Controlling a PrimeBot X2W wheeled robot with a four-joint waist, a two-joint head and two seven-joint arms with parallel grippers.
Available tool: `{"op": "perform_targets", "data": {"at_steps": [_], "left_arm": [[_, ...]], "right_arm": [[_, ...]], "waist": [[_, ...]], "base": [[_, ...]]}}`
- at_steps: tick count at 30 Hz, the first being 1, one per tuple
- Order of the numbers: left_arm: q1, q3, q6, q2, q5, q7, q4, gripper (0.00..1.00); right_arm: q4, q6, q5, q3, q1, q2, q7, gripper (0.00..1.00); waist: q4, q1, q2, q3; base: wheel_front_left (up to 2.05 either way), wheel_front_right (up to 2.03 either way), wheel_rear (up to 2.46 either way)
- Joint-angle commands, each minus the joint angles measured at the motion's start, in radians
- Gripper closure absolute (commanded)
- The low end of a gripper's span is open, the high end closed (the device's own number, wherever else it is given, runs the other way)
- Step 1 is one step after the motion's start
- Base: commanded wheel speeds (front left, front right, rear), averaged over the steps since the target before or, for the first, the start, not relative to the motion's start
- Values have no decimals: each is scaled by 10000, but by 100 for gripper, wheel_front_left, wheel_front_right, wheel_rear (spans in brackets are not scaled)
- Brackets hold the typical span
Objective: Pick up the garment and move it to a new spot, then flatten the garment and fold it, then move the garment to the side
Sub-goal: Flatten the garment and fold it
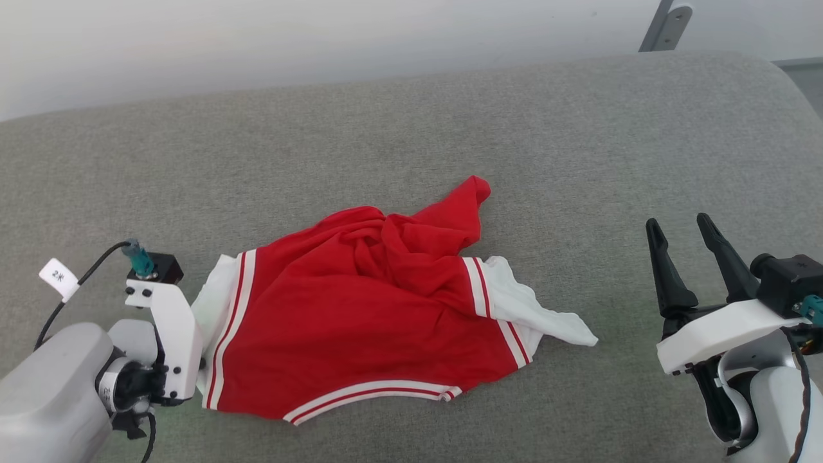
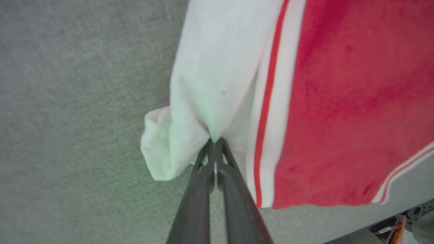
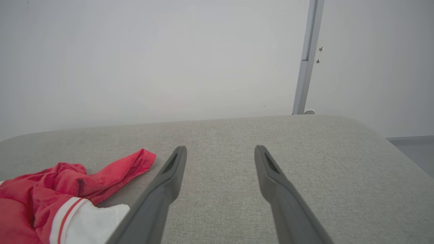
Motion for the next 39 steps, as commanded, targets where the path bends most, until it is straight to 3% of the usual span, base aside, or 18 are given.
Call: {"op": "perform_targets", "data": {"at_steps": [1, 4, 5, 6, 7, 8, 15, 21, 29, 39], "left_arm": [[866, -205, 208, 52, -154, 334, 7, 100], [905, -33, 328, 138, -277, 111, -240, 100], [893, 57, 386, 177, -347, 45, -355, 94], [849, 111, 425, 260, -340, -26, -485, 56], [781, 174, 455, 345, -295, -109, -623, 7], [728, 269, 467, 427, -344, -146, -749, 0], [86, 537, 827, 1109, -235, 194, -1756, 0], [-381, 567, 1130, 1389, -114, 664, -1770, 0], [-436, 213, 912, 1315, -75, 1375, -752, 0], [-102, 193, 832, 608, -198, 764, 681, 0]], "right_arm": [[-43, -3, 55, -19, 22, 35, 25, 0], [-53, -3, 55, -12, 5, 51, 34, 0], [-51, -3, 70, -5, -5, 50, 25, 0], [-44, -3, 77, -4, -16, 45, 15, 0], [-37, -3, 92, 3, -27, 42, 7, 0], [-39, -3, 114, 17, -38, 51, -9, 0], [-75, -3, 144, 50, 49, 42, -32, 0], [-137, -3, 162, 160, 53, 63, 22, 0], [-148, -3, 237, 251, -35, 0, 113, 0], [-225, -3, 389, 372, -107, -133, 329, 0]], "waist": [[65, 0, 0, 12], [103, 0, 0, 22], [117, 0, 0, 20], [127, 0, 0, 19], [135, 0, 0, 14], [140, 0, 0, 9], [70, 0, 0, -68], [-166, 0, 0, -42], [-655, 0, 0, 65], [-868, 0, 0, 383]], "base": [[0, 0, 0], [0, 0, 0], [0, 0, 0], [0, 0, 0], [0, 0, 0], [0, 0, 0], [0, 0, 0], [0, 0, 0], [0, 0, 0], [0, 0, 0]]}}
